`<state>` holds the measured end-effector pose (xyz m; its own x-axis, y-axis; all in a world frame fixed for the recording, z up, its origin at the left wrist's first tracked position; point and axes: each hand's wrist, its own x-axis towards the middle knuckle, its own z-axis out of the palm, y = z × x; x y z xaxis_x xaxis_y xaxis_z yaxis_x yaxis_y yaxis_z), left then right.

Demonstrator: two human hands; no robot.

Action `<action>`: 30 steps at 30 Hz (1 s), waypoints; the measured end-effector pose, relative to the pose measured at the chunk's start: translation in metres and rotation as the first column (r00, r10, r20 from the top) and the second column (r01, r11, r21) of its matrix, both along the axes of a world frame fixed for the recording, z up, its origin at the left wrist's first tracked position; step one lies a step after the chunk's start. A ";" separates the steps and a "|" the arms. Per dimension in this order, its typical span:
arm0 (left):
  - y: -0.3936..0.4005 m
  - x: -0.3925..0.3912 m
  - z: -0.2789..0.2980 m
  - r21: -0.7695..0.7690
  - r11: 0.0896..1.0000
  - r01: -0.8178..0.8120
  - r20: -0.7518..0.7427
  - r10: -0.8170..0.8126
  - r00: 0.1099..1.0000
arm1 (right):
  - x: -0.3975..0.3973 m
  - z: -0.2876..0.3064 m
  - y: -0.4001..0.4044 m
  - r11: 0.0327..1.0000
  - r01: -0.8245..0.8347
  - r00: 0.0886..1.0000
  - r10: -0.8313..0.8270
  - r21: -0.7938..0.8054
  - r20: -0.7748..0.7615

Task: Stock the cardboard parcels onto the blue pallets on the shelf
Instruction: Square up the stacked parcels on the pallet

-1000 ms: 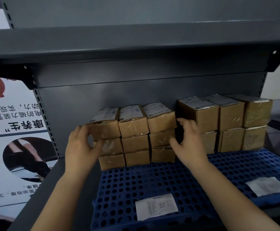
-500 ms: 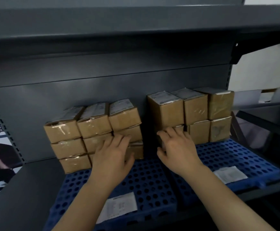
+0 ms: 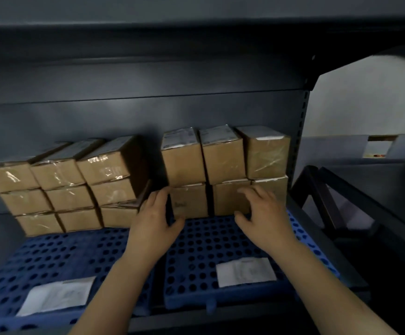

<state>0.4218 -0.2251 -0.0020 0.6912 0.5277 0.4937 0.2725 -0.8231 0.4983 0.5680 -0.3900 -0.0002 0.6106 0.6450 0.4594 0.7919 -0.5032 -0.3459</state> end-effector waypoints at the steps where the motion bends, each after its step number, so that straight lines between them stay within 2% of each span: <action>1: -0.003 0.003 -0.001 -0.047 0.999 -0.010 0.029 0.012 0.999 | 0.007 -0.001 -0.006 0.999 0.010 0.999 -0.007 0.054 -0.041; 3: -0.005 0.009 -0.002 -0.127 0.991 -0.040 0.076 0.050 0.996 | 0.019 -0.003 -0.018 0.991 0.046 0.995 -0.034 0.128 -0.096; 8: -0.003 0.024 0.000 -0.290 0.954 -0.070 0.131 0.112 0.985 | 0.042 -0.004 -0.033 0.981 0.122 0.985 -0.102 0.150 -0.138; 13: -0.002 0.039 0.007 -0.381 0.924 -0.044 0.191 0.125 0.974 | 0.059 -0.004 -0.042 0.944 0.181 0.963 -0.112 0.276 -0.246; 16: 0.001 0.045 0.006 -0.423 0.906 0.017 0.224 0.087 0.971 | 0.067 -0.005 -0.044 0.935 0.216 0.957 -0.146 0.281 -0.249; 20: 0.007 0.051 0.004 -0.452 0.890 0.061 0.229 0.050 0.972 | 0.079 -0.009 -0.039 0.951 0.125 0.945 -0.027 0.284 -0.326; 23: 0.011 0.055 0.005 -0.445 0.890 0.095 0.234 0.013 0.972 | 0.086 -0.011 -0.033 0.923 0.094 0.903 0.079 0.373 -0.422; 30: 0.020 0.061 0.011 -0.422 0.894 0.153 0.279 -0.033 0.960 | 0.096 -0.006 -0.022 0.891 0.118 0.875 0.115 0.438 -0.471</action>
<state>0.4832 -0.2049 0.0088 0.6283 0.6695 0.3961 0.0181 -0.5216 0.8530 0.6637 -0.4118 -0.0064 0.8261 0.4441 0.3469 0.4708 -0.2057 -0.8579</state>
